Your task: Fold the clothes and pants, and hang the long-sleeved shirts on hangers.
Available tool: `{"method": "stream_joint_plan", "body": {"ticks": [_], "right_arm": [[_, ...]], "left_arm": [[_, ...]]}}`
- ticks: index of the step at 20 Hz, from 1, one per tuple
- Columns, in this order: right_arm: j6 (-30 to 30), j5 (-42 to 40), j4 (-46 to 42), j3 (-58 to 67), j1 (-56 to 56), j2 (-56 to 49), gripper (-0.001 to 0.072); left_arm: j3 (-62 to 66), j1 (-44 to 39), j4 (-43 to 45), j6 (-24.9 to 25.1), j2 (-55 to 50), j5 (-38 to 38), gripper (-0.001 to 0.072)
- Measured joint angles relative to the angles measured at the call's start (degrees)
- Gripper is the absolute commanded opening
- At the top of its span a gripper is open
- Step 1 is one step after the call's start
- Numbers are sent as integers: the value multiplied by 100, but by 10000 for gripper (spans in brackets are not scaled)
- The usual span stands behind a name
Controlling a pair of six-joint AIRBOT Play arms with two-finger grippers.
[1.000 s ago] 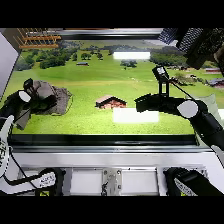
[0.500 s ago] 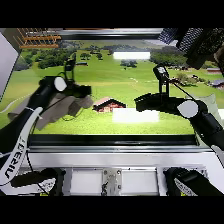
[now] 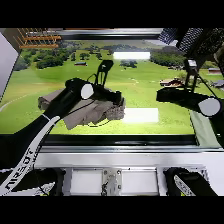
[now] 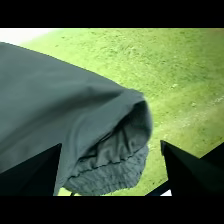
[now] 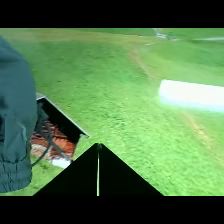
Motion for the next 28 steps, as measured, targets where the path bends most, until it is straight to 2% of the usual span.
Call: {"method": "stream_joint_plan", "body": {"ticks": [4, 11, 16, 17, 18, 19, 20, 21, 24, 28], "right_arm": [[186, 601, -232, -33, -570, 74, 29], [269, 914, -345, -380, -682, 15, 29], [264, 809, -361, -479, 26, -402, 32], [264, 719, -323, -485, 243, -516, 51], [262, 597, -247, -487, 481, -638, 248], [260, 444, -131, -490, 706, -763, 593], [260, 267, 33, -492, 942, -903, 716], [240, 87, 214, -494, 1154, -1043, 716], [-44, -444, 933, -492, 1703, -1504, 716], [-730, -896, 1891, -437, 2114, -2120, 700]], "left_arm": [[-778, 994, 9, -188, 807, -245, 680], [-3191, 3281, -164, -348, 2463, -463, 681], [-4251, 3853, -999, 225, 2524, 28, 681], [-4336, 3862, -1097, 299, 2396, 116, 681], [-4382, 3856, -1174, 356, 2229, 195, 679], [-4391, 3836, -1237, 404, 2035, 262, 537], [-4363, 3807, -1279, 424, 1849, 315, 119], [-4301, 3781, -1307, 455, 1648, 350, 4], [-4048, 3740, -1360, 516, 1189, 363, 4], [-3670, 3724, -1388, 566, 994, 238, 4]]}}
